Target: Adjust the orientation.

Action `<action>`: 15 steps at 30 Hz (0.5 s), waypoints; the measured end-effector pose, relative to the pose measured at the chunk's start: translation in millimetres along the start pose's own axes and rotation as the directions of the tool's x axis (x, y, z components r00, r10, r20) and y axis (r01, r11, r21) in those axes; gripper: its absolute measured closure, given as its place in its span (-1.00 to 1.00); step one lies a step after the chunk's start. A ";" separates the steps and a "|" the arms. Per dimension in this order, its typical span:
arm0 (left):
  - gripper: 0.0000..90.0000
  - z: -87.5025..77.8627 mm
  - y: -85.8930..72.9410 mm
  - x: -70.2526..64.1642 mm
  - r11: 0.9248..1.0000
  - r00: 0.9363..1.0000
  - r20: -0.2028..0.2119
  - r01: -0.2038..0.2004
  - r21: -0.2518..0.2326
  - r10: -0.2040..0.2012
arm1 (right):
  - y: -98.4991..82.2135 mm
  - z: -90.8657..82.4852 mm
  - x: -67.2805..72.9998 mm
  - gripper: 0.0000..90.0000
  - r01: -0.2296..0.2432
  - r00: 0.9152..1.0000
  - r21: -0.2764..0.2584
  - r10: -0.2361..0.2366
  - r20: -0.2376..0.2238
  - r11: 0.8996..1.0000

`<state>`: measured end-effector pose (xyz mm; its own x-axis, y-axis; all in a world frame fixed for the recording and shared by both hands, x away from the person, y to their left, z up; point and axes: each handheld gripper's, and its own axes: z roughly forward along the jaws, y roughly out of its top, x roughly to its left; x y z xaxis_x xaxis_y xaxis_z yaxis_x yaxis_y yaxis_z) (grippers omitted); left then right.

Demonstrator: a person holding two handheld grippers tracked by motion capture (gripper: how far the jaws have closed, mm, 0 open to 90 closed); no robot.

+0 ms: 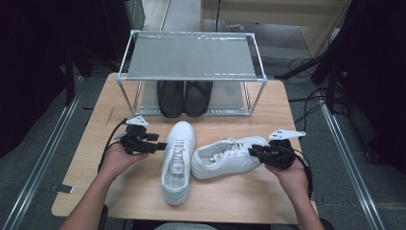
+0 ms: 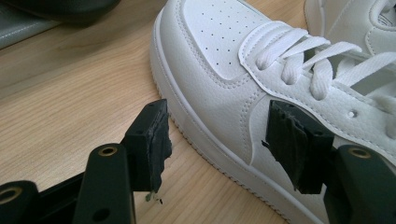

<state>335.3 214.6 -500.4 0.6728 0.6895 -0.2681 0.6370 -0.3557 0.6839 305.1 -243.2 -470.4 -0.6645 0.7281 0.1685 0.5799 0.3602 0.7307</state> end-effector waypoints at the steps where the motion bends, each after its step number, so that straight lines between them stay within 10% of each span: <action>1: -0.11 -0.3 0.0 0.3 1.000 1.000 -0.001 0.000 -0.001 0.000 | -1.0 -0.5 -1.1 0.85 -0.008 1.000 0.000 0.008 0.007 1.000; 15: -0.12 -1.8 -0.4 1.4 1.000 1.000 -0.006 0.001 0.001 -0.001 | -4.9 7.3 -6.9 1.00 -0.061 0.998 0.050 0.062 -0.019 0.997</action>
<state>335.3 216.9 -499.8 0.6700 0.6935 -0.2647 0.6379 -0.3555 0.6832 310.3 -245.7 -480.0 -0.6362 0.7378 0.2256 0.6419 0.3439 0.6854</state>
